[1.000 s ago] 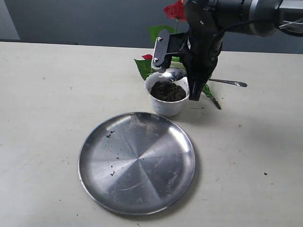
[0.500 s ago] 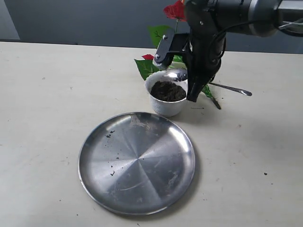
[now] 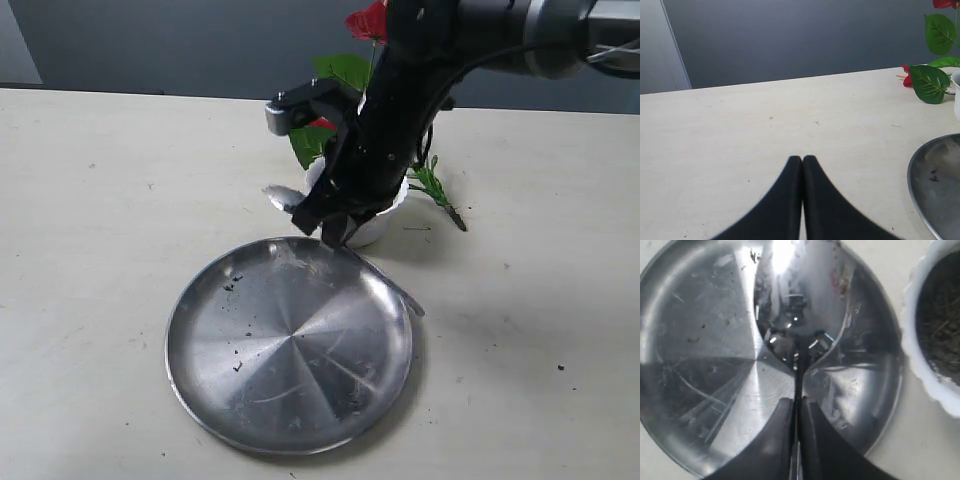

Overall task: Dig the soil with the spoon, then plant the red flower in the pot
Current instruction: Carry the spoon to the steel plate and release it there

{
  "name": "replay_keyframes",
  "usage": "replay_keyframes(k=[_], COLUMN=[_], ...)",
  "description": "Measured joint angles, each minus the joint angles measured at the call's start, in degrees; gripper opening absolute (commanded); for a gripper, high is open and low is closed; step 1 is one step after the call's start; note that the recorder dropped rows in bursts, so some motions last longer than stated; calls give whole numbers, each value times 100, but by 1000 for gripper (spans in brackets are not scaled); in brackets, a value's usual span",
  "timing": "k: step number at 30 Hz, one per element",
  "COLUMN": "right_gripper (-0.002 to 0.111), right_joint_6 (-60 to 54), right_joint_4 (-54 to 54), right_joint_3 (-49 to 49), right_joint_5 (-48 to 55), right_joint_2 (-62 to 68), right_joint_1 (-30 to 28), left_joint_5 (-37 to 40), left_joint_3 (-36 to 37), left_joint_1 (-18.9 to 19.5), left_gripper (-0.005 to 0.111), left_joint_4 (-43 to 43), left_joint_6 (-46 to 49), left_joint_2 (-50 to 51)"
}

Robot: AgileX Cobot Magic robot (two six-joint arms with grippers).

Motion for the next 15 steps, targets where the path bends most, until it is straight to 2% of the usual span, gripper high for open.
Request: replay_keyframes(k=[6,10,15], right_gripper=[-1,-1,-1], right_joint_6=[-431,-510,-510], right_joint_4=[74,125,135], right_joint_3=[0,0,0], right_joint_5=[49,-283,-608], right_joint_2=[486,764,889], right_joint_1=[353,656,772], left_joint_5=[0,0,0], left_joint_3=[0,0,0], left_joint_1=[0,0,0], left_gripper=[1,1,1], left_joint_4=[0,0,0], left_joint_6=[0,0,0], left_joint_2=[0,0,0])
